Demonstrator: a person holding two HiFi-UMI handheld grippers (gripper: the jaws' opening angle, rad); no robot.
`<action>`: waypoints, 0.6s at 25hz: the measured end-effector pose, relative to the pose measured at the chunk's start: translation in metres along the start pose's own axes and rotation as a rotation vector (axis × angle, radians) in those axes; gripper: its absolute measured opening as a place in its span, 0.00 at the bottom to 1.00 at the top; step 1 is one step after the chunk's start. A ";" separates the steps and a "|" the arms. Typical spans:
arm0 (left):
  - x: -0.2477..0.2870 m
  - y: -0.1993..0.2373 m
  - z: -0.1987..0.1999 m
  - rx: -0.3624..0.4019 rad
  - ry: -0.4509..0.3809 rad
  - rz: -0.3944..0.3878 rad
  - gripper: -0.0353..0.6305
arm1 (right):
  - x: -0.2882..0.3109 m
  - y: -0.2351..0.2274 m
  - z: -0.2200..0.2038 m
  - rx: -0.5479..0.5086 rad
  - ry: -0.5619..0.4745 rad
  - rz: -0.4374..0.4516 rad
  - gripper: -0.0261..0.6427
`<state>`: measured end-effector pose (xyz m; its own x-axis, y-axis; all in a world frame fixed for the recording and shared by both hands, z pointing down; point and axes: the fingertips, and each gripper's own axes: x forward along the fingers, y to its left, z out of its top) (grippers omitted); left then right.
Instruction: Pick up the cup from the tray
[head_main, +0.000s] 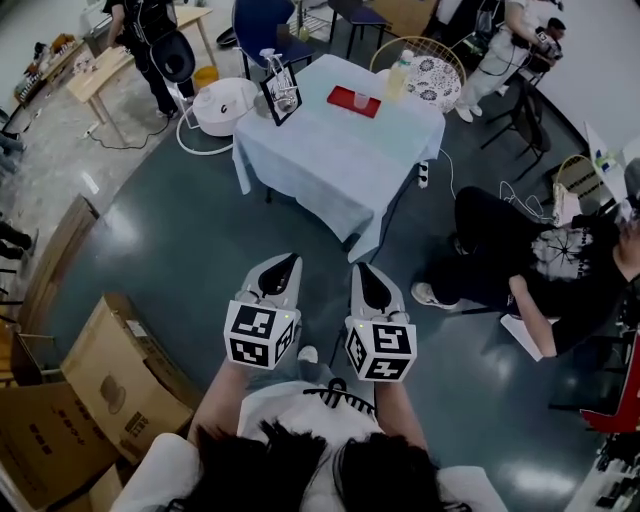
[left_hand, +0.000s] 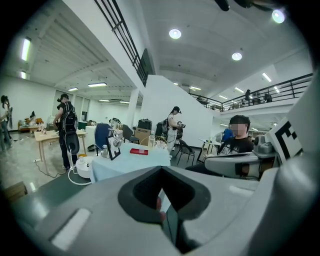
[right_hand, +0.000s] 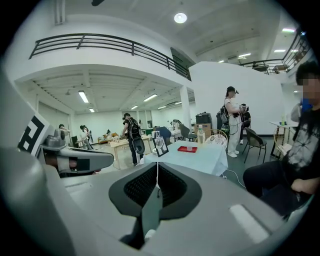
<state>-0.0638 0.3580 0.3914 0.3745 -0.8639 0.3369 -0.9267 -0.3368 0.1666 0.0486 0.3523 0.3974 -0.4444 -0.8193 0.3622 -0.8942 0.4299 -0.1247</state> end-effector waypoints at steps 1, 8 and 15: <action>0.004 0.003 0.000 0.007 0.002 -0.002 0.05 | 0.005 -0.002 0.000 0.003 -0.002 -0.004 0.08; 0.048 0.027 0.010 -0.005 0.015 -0.027 0.06 | 0.046 -0.023 0.013 0.027 -0.011 -0.036 0.08; 0.105 0.063 0.025 0.003 0.035 -0.038 0.06 | 0.106 -0.039 0.029 0.010 0.013 -0.043 0.09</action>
<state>-0.0833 0.2369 0.4137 0.4101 -0.8367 0.3629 -0.9119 -0.3701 0.1773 0.0346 0.2379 0.4134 -0.4051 -0.8320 0.3790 -0.9129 0.3909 -0.1177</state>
